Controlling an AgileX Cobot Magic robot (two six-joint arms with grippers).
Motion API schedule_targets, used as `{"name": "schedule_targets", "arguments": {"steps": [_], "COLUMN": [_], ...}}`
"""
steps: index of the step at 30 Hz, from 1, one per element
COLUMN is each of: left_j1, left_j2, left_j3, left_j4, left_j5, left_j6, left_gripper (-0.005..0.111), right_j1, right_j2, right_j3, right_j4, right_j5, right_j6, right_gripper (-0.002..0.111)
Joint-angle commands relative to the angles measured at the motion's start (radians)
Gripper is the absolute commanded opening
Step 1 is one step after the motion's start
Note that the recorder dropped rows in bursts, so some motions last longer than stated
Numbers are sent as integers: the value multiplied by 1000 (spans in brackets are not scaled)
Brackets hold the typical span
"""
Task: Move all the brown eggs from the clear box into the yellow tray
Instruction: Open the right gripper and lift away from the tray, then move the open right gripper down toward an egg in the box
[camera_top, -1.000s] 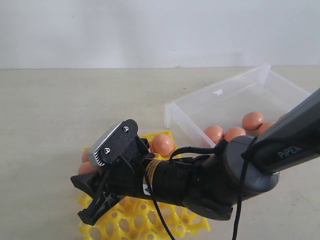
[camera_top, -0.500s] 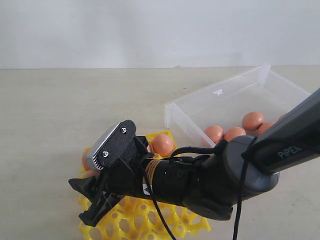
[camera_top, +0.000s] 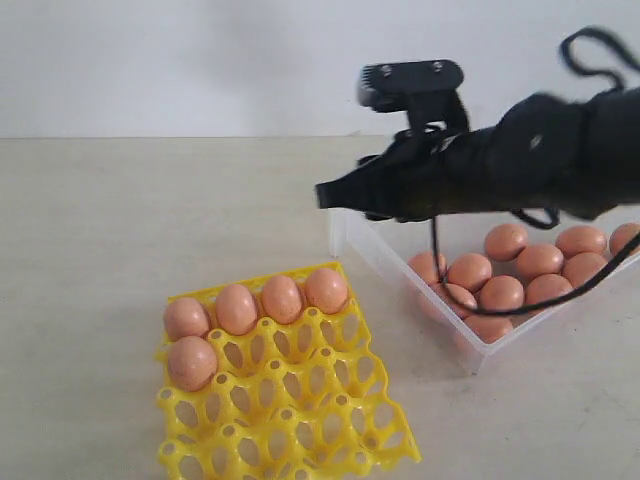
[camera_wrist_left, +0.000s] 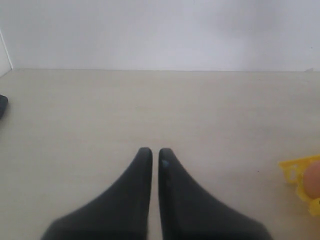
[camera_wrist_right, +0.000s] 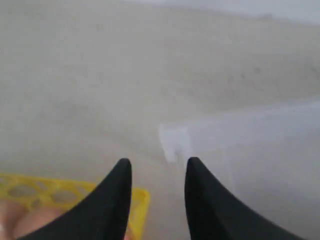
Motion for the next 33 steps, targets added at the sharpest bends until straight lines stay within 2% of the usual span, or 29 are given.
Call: {"name": "schedule_targets", "arguments": {"steps": [1, 5, 9, 12, 13, 17, 19, 25, 29, 33], "left_j1": [3, 3, 3, 3, 3, 3, 3, 3, 3, 3], "left_j2": [-2, -2, -2, -2, -2, -2, -2, -2, -2, -2], "left_j3": [-1, -1, -1, -1, -1, -1, -1, -1, -1, -1], "left_j4": [-5, -5, -5, -5, -5, -5, -5, -5, -5, -5], "left_j5": [-7, -7, -7, -7, -7, -7, -7, -7, -7, -7], "left_j6": [7, 7, 7, 7, 7, 7, 7, 7, 7, 7], "left_gripper": [4, 4, 4, 4, 4, 4, 4, 4, 4, 4], "right_j1": [-268, -433, -461, -459, -459, -459, -459, -459, -459, -459], "right_j2": [3, 89, 154, 183, 187, 216, 221, 221, 221, 223], "right_j3": [-133, -282, -373, -388, -388, -388, -388, -388, -388, -388], "right_j4": [-27, -155, -315, -349, -349, -356, -362, -418, -422, -422], "right_j5": [501, 755, 824, 824, 824, 821, 821, 872, 813, 784], "right_j6": [-158, -103, -14, 17, 17, 15, 15, 40, 264, 335], "right_gripper": [28, 28, 29, 31, 35, 67, 72, 72, 71, 54]}}
